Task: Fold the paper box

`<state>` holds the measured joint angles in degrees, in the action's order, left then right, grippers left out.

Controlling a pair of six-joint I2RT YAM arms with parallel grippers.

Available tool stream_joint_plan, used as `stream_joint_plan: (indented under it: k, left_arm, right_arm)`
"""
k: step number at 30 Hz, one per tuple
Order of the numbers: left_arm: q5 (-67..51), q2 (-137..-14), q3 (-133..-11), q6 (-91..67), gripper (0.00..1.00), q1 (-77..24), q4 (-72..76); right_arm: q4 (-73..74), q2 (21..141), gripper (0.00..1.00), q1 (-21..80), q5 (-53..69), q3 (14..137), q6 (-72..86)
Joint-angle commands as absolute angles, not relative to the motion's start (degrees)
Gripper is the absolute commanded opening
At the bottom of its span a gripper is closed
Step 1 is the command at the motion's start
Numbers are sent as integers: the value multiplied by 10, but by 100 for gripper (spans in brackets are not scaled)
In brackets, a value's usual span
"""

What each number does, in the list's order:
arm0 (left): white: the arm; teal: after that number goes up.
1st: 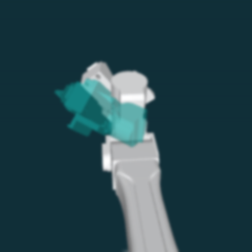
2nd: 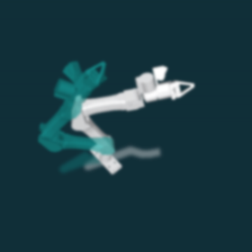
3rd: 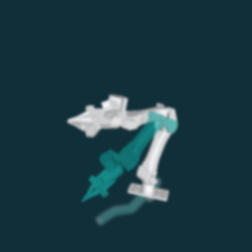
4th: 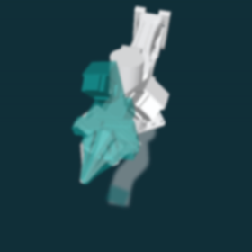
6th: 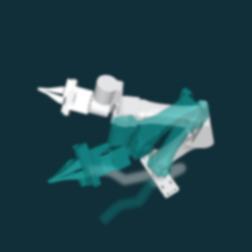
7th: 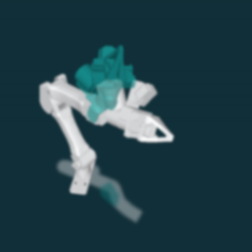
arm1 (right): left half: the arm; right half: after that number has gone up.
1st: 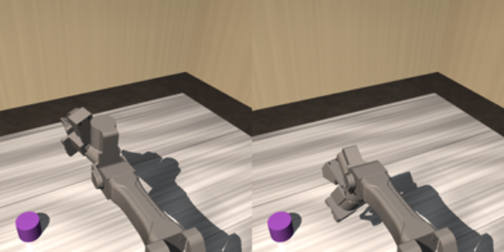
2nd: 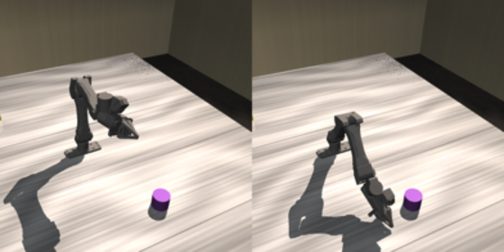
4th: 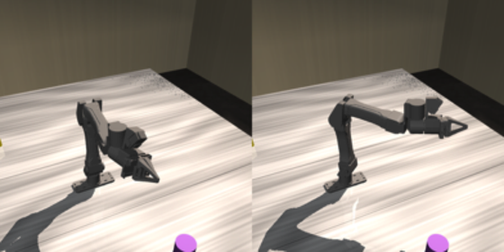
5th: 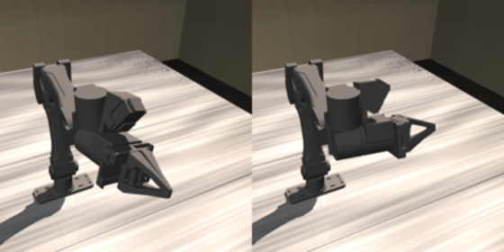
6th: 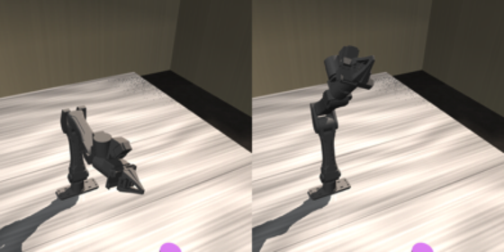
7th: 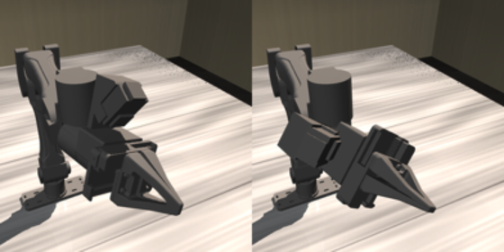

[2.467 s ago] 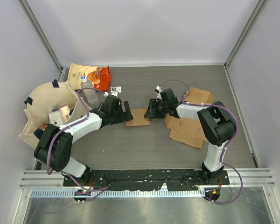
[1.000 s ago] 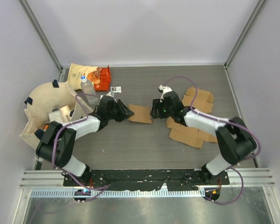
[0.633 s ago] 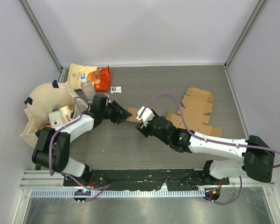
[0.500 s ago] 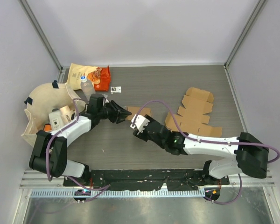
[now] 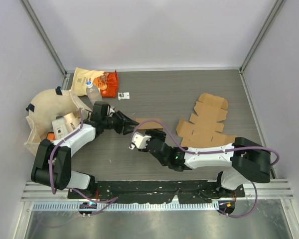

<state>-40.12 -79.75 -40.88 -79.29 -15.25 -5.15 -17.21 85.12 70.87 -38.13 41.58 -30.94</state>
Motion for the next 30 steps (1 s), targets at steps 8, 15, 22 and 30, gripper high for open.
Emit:
stream_joint_plan:
  k: [8,15,22,30]
  left_arm:
    - [-411,-776,-451,-714,6,-153,-168]
    - [-411,-763,-461,-704,6,-154,-185]
    - [-420,-755,-453,-714,14,-153,-160]
    - [-410,-747,-441,-734,11,-149,-149]
  right_arm:
    - [-281,870,60,693,-397,440,-395]
    - [-287,830,33,655,-307,415,-396]
    - [-276,808,13,653,-263,406,-388]
    - [-179,745,47,643,-224,417,-281]
